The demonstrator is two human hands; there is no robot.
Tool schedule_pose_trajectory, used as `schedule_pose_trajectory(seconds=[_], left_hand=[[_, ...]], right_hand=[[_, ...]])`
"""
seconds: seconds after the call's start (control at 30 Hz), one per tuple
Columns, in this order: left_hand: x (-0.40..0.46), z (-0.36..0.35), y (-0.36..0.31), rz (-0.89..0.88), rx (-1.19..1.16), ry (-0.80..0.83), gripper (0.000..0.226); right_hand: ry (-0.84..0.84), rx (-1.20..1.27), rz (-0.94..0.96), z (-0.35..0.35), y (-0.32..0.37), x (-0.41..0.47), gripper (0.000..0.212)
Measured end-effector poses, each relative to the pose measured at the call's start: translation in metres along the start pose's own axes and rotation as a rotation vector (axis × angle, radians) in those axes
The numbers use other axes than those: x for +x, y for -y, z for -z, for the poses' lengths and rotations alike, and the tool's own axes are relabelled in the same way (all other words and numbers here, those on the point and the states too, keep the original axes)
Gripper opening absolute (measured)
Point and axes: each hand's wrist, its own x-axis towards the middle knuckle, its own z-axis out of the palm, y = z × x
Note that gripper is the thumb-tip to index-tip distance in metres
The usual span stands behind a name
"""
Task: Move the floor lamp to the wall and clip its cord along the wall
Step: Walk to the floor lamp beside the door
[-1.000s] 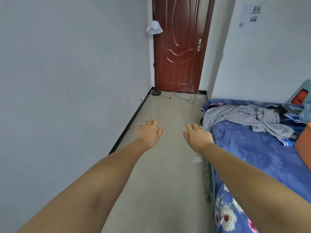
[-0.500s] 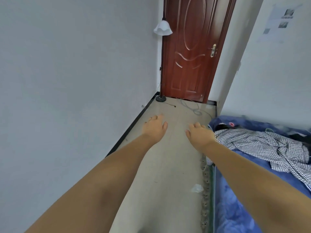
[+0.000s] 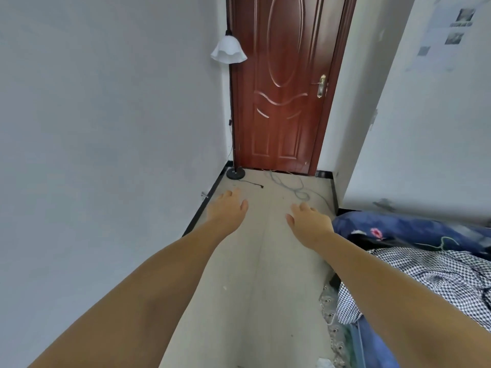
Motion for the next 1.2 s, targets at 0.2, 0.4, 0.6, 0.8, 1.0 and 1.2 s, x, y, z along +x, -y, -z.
schedule_pose_trajectory(seconds=[0.2,0.4,0.6,0.8,1.0,1.2], left_hand=[[0.143,-0.048,-0.025,-0.045,-0.052,0.05,0.045],[0.307,-0.083,-0.034,0.027,-0.088,0.046,0.041],[0.441,-0.11,-0.01,0.146,-0.108,0.034,0.047],[0.594,-0.133,0.033,0.197,-0.154,0.009,0.045],[0.774,-0.13,0.069,0.16,-0.123,0.011,0.042],[0.918,-0.135,0.092,0.133,-0.128,0.03,0.043]], right_hand=[[0.039,-0.028,-0.034,-0.031,-0.065,0.138,0.037],[0.081,-0.041,0.003,-0.044,-0.136,0.306,0.038],[0.121,-0.061,0.023,-0.044,-0.177,0.462,0.037],[0.12,-0.037,0.126,-0.069,-0.161,0.625,0.042],[0.099,-0.015,0.092,-0.067,-0.16,0.798,0.037],[0.11,-0.022,0.061,-0.071,-0.177,0.933,0.041]])
